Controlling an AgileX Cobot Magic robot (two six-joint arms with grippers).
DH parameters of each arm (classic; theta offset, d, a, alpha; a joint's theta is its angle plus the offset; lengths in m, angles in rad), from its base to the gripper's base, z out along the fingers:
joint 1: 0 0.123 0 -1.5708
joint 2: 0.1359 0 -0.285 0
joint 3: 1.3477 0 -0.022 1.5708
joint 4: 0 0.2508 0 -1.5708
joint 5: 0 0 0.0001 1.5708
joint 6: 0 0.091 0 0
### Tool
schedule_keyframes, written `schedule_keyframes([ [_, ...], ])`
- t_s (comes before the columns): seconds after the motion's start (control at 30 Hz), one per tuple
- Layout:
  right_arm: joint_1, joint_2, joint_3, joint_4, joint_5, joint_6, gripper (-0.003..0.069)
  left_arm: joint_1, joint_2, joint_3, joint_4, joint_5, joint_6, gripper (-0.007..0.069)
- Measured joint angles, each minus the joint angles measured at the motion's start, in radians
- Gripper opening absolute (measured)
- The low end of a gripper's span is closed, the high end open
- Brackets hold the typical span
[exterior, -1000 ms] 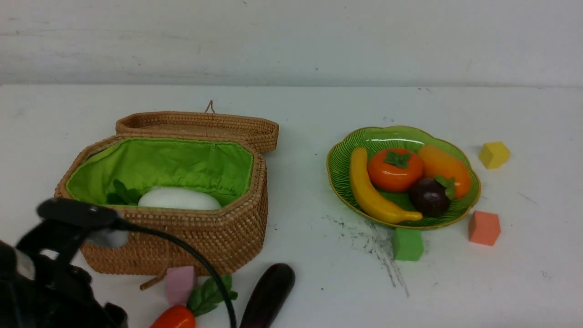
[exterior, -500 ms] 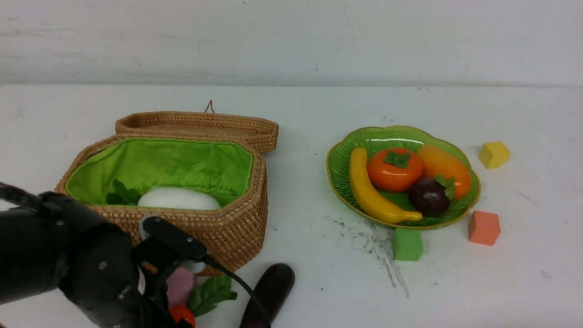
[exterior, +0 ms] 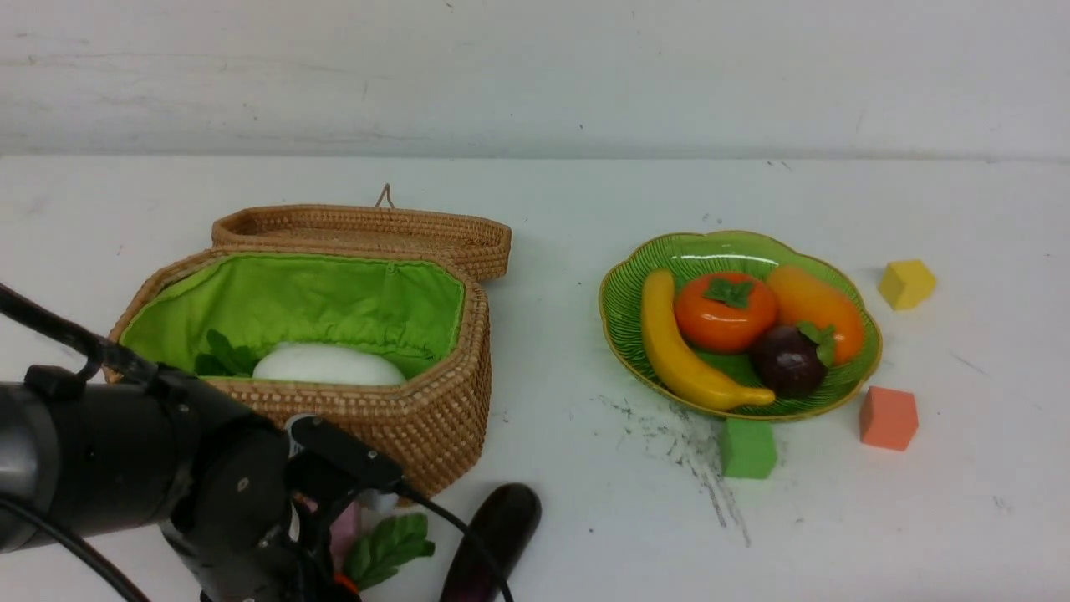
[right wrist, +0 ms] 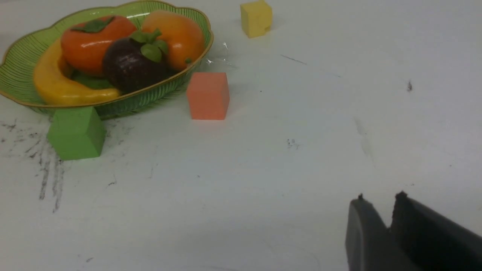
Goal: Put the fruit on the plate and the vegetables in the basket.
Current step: Use the left arm to grab a carrot and put it into the left basket
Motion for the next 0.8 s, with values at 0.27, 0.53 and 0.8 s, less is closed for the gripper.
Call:
schedule_keyframes([
  [0.27, 0.0, 0.0, 0.0, 0.0, 0.0, 0.0, 0.0136, 0.0, -0.191, 0.009, -0.015, 0.16, 0.08, 0.0373],
  [0.53, 0.0, 0.0, 0.0, 0.0, 0.0, 0.0, 0.0145, 0.0, -0.459, -0.125, 0.069, 0.317, 0.34, 0.0373],
  [0.8, 0.0, 0.0, 0.0, 0.0, 0.0, 0.0, 0.0153, 0.001, -0.429, -0.333, 0.339, 0.287, 0.376, 0.0373],
])
